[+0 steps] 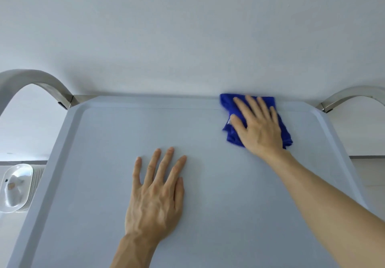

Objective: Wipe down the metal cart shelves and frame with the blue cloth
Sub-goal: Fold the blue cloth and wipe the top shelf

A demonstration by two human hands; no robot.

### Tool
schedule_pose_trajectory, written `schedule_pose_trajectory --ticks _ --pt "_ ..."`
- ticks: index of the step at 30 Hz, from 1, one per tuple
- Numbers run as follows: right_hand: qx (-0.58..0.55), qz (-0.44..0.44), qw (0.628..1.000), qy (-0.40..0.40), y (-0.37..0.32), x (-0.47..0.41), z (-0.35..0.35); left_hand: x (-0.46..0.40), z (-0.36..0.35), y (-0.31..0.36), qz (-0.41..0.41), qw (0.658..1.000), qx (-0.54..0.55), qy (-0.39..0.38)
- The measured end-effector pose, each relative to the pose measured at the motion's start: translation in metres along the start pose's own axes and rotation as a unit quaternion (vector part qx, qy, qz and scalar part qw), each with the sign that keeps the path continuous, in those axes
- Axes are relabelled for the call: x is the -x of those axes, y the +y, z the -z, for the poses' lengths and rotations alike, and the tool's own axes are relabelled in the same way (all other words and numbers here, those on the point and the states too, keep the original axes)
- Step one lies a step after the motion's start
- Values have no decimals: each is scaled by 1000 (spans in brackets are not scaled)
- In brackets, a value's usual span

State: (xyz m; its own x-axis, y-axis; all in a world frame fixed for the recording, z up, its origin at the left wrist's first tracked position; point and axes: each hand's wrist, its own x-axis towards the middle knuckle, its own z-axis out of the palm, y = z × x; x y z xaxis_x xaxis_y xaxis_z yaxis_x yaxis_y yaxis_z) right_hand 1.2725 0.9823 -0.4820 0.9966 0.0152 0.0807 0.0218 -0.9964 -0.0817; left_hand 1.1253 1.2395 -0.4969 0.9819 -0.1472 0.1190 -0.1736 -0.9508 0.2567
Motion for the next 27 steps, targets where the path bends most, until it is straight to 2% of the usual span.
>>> schedule_pose_trajectory --ticks 2,4,8,10,12,15,18,22,24,27 --pt "-4 -89 996 -14 -14 -11 -6 1 0 -1 0 1000 -1 1" --pt "4 -91 996 -18 -43 -11 -10 1 0 -2 -1 1000 -2 3" --pt "4 91 996 -15 -80 13 -7 1 2 -1 4 1000 -11 -5" --pt "-3 175 984 -27 -72 31 -6 1 3 0 6 1000 -13 -12" --pt "-6 218 975 -28 -50 53 -5 0 3 0 9 1000 -15 -15" --pt "-5 196 980 -18 5 82 1 0 4 2 12 1000 -17 -13" --pt "15 111 993 -28 51 89 11 0 4 3 13 1000 -22 -13" --pt "15 -36 999 -34 31 83 12 1 4 3 17 999 -27 -18" --pt "3 -3 1000 -28 12 104 11 2 5 3 20 999 -26 -16" --pt "7 141 989 -41 23 157 12 0 6 4 19 999 -23 -20"
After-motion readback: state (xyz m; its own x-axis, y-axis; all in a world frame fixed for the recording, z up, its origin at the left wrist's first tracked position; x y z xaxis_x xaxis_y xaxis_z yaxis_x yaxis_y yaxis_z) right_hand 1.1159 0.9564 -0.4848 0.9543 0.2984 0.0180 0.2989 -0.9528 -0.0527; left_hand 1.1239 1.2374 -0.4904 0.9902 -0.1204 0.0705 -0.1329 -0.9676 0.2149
